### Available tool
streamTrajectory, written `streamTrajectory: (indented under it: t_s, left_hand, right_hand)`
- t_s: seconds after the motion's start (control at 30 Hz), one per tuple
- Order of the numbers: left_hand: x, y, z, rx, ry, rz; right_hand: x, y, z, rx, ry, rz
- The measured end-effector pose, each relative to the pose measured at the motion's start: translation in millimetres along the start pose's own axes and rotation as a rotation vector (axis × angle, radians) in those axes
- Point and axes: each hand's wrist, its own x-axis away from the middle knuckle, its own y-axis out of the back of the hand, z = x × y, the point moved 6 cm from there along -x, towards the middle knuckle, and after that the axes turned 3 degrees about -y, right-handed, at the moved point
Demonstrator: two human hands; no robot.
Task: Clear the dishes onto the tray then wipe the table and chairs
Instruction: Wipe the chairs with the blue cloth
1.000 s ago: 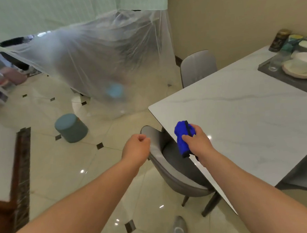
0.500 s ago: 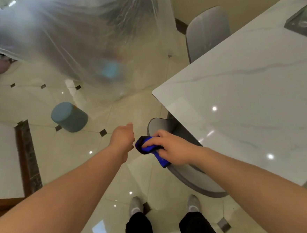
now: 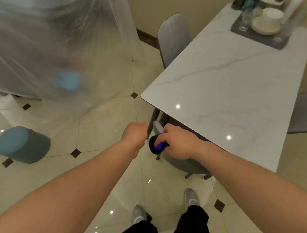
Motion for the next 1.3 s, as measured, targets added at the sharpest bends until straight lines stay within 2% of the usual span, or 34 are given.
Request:
streamTrajectory:
  t_s: [0.07,0.1,0.17,0.23,0.33,0.4,0.47,0.57,0.63,0.7,0.77,0.9,0.97,1.03,1.1,1.17,1.2,1.27,1.3]
  left_hand:
    - [-7,6,1,-0.021,-0.01,0.033]
    - [-8,7,3,-0.029,-0.005,0.048]
    - [-11,6,10,-0.056,0.014,0.1]
    - [-8,1,13,-0.085,0.009,0.163]
    - [-5,-12,9,-0.157,-0.111,0.248]
    - [-1,-19,7,-0.173,-0.146,0.27]
    - [2,-29,8,-0.193,-0.144,0.281]
    - [6,-40,9,-0.225,-0.088,0.26]
    - [8,-46,9,-0.241,-0.053,0.261]
    - [8,-51,8,-0.218,-0.033,0.274]
    - [8,-54,10,-0.213,-0.003,0.285]
    - [12,-70,13,-0.304,0.038,0.318]
    - [12,-84,11,-0.382,0.036,0.306]
    - [10,-92,8,-0.484,0.049,0.27]
    - [7,-101,5,-0.568,0.071,0.232]
    - [4,-103,3,-0.629,0.098,0.204]
    - [2,-106,3,-0.644,0.115,0.18]
    - [-3,-110,10,-0.639,0.187,0.117]
    - [-8,-113,12,-0.622,0.215,0.081]
  right_hand:
    - [25,-6,6,0.163,0.013,0.0]
    - [43,-6,1,0.112,-0.021,0.039]
    - [87,-5,-28,-0.176,-0.223,0.168]
    - [135,2,-63,-0.497,-0.483,0.199]
    - [169,8,-97,-0.681,-0.763,-0.026]
    - [152,3,-92,-0.696,-0.844,-0.195]
    - [113,-3,-64,-0.66,-0.792,-0.256]
    - [54,1,-18,-0.632,-0.558,-0.309]
    - [41,9,-4,-0.646,-0.424,-0.307]
    - [51,14,-14,-0.67,-0.391,-0.26]
    - [77,5,-48,-0.634,-0.47,-0.171]
    - [136,-27,-139,-0.33,-0.823,0.044]
    - [133,-31,-151,-0.372,-0.875,0.058]
    - [100,-26,-126,-0.541,-0.738,-0.027]
    - [61,-16,-87,-0.671,-0.487,-0.087]
    - [37,-15,-63,-0.603,-0.283,-0.059]
    - [32,-19,-73,-0.583,-0.227,-0.035]
    - [37,-40,-121,-0.476,-0.269,0.067]
    - [44,-55,-152,-0.345,-0.343,0.182]
